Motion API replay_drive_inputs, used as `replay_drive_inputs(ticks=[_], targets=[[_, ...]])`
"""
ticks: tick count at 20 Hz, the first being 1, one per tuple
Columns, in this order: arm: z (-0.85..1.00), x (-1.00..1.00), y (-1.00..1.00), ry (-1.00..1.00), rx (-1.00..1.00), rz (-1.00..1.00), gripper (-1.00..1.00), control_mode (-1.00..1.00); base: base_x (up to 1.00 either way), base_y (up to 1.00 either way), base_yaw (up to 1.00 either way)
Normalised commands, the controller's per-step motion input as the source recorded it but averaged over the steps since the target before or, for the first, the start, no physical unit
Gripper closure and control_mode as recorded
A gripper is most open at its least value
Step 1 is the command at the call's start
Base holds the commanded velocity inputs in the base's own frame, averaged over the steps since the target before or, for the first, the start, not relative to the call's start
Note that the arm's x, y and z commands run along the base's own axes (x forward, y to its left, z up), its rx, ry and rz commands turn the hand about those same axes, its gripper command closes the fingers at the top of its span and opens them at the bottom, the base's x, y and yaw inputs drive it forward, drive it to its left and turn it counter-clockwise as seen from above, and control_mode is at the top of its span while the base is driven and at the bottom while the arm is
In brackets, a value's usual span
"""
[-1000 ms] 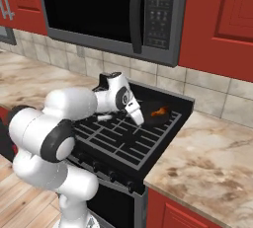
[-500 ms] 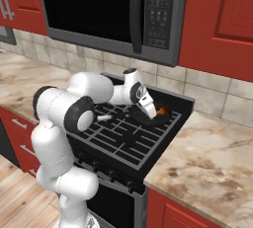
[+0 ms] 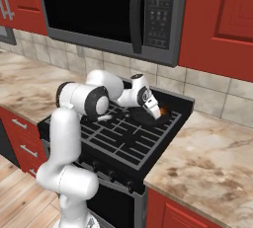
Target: Take the chicken drumsticks from the pan and place one on each plate on the dining counter.
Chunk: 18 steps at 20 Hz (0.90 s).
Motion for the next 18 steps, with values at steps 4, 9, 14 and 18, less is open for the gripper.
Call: replay_drive_inputs(ticks=[4,9,14,18], targets=[[-0.2,0.7,-0.33,0.0,0.0,0.0,-1.0,-1.0,0.0,0.0,0.0],[-0.18,0.6,-0.3,0.0,0.0,0.0,-1.0,-1.0,0.0,0.0,0.0],[-0.56,0.2,-0.08,0.0,-0.01,-0.01,-1.0,-1.0,0.0,0.0,0.0],[-0.86,-0.16,0.0,0.0,-0.03,-0.06,1.0,-1.0,0.0,0.0,0.0]])
